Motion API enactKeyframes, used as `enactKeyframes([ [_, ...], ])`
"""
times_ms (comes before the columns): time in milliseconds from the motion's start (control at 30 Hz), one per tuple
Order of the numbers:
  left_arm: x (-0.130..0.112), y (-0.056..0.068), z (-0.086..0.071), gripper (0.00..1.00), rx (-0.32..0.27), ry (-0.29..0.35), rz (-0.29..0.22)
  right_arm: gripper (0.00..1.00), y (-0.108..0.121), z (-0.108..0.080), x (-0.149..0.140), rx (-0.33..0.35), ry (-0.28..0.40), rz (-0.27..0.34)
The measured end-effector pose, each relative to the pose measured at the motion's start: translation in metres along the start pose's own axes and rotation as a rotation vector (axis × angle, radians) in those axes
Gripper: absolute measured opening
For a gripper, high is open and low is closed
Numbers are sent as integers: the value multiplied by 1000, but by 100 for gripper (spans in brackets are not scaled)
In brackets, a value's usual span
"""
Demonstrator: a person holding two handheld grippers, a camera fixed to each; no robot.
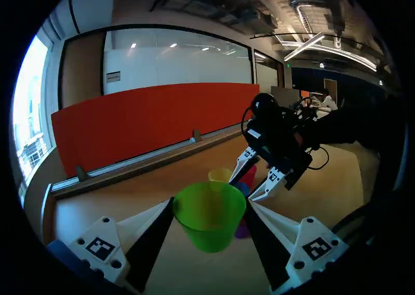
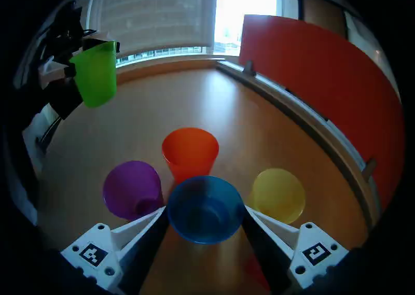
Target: Pour water
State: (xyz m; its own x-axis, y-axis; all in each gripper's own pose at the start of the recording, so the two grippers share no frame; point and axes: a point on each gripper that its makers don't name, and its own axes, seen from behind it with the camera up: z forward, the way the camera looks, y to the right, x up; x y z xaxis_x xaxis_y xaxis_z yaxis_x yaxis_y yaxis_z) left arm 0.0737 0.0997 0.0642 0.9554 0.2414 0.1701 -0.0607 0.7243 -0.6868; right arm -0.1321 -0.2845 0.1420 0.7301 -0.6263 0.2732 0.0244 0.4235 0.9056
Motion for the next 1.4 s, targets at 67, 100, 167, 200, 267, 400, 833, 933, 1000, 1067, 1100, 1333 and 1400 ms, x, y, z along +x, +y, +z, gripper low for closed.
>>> enactKeyframes([
  [67,-1,0,0,90,0,1,-2,93,0,0,0,-1,2,5],
  [100,-1,0,0,90,1,2,-3,93,0,0,0,-1,3,7],
  [167,-2,-1,0,90,0,1,-5,92,0,0,0,-4,8,8],
  [200,-2,-1,0,90,0,1,-6,92,0,0,0,-5,11,8],
  [267,-3,-1,0,90,2,0,-7,92,0,0,0,-9,16,15],
  [400,-4,-2,0,90,6,-1,-8,91,-1,-2,0,-17,26,25],
  [833,3,2,-1,90,7,7,-3,91,-5,-24,16,-36,113,36],
  [933,5,4,-2,90,6,10,-1,91,-5,-34,24,-45,148,48],
  [1000,7,6,-2,90,4,11,0,91,-6,-40,29,-51,171,54],
  [1067,8,8,-2,90,2,13,0,91,-6,-48,34,-60,198,58],
  [1100,8,9,-2,90,1,13,1,91,-7,-51,37,-63,210,60],
  [1333,14,14,0,90,-4,25,-3,91,-9,-77,57,-88,305,81],
  [1400,15,15,1,90,-5,30,-9,91,-9,-84,62,-96,328,84],
])
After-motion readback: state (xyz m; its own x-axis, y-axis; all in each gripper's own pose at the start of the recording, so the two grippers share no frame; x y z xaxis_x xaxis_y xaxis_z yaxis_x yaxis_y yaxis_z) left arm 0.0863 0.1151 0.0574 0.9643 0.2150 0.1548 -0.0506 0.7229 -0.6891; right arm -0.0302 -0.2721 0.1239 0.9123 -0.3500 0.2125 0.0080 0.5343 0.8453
